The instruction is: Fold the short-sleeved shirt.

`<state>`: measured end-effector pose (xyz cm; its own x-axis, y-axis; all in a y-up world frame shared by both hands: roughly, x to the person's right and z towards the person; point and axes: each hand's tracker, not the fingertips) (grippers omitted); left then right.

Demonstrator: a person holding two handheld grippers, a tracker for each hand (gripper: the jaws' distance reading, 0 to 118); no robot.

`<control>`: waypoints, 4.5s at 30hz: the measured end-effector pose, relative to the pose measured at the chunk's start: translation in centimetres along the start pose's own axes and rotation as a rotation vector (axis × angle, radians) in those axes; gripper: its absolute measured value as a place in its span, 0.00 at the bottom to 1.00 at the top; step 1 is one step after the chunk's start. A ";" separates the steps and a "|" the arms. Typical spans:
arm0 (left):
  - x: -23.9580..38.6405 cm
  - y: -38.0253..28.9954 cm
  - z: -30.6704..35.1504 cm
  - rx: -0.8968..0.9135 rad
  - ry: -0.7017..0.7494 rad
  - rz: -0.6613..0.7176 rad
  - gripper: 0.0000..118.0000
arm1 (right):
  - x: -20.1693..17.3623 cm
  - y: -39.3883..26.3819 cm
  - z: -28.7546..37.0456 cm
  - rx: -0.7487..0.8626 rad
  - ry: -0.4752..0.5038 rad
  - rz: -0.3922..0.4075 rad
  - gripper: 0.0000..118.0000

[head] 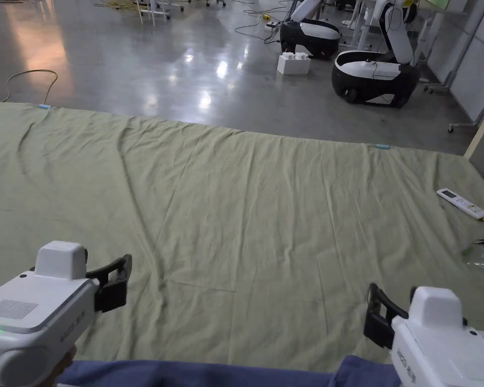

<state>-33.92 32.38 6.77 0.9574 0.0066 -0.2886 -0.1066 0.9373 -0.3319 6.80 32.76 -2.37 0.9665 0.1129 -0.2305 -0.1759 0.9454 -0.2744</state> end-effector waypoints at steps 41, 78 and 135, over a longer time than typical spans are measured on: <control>-13.6 -9.2 -1.0 -0.558 -0.168 0.246 0.56 | -2.4 1.8 -1.3 0.250 -0.036 0.054 0.00; -16.5 -13.2 -4.2 -0.712 -0.514 0.722 0.11 | -2.7 0.6 -0.9 0.191 -0.013 0.056 0.00; 8.8 -10.6 -6.9 -0.883 -0.475 0.536 0.11 | 0.7 -2.1 0.5 0.133 -0.049 0.031 0.00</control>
<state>-26.20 20.10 1.55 0.7166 0.6402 -0.2766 -0.5045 0.2021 -0.8394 7.99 31.00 -1.44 0.9695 0.1543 -0.1906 -0.1825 0.9731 -0.1405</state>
